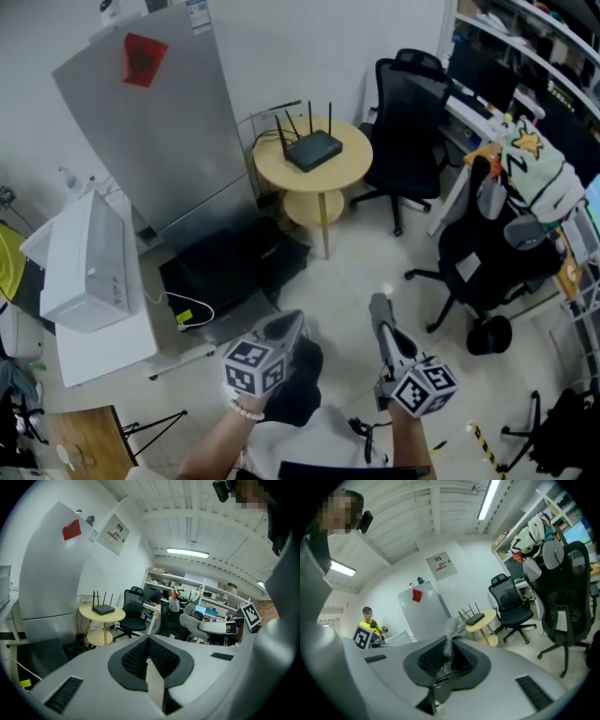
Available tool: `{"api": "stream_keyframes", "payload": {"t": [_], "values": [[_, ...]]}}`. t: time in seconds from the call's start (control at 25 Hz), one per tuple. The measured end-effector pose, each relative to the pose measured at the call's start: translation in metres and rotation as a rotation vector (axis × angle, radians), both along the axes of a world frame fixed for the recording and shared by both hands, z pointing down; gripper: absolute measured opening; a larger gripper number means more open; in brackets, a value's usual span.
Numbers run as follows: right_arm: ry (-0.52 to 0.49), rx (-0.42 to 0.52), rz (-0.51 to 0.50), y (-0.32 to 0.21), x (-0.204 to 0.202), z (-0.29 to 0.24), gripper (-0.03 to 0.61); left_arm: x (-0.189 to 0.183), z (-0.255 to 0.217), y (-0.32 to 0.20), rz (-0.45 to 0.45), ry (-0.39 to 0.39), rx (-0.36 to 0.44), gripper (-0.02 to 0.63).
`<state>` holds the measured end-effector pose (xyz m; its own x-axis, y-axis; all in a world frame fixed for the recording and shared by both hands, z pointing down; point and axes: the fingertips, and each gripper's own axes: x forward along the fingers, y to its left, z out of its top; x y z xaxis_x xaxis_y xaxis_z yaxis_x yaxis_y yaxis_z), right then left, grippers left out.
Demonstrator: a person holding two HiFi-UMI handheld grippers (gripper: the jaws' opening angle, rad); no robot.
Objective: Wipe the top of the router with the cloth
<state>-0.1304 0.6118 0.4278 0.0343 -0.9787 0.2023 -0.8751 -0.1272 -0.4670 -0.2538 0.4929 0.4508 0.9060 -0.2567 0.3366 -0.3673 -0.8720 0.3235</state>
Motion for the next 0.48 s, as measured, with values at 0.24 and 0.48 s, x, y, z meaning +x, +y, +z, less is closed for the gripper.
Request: {"api": "stream_keyframes", "payload": {"t": [0.24,0.48], "values": [[0.052,-0.001,-0.022,-0.076,0.05,0.009,0.032,0.061,0.008,-0.081,-0.009,0.024,-0.003,-0.003],[0.024,-0.048,-0.061,-0.185,0.101,0.013,0.032,0.126,0.009,-0.182,-0.021,0.009,-0.009,-0.003]]}}
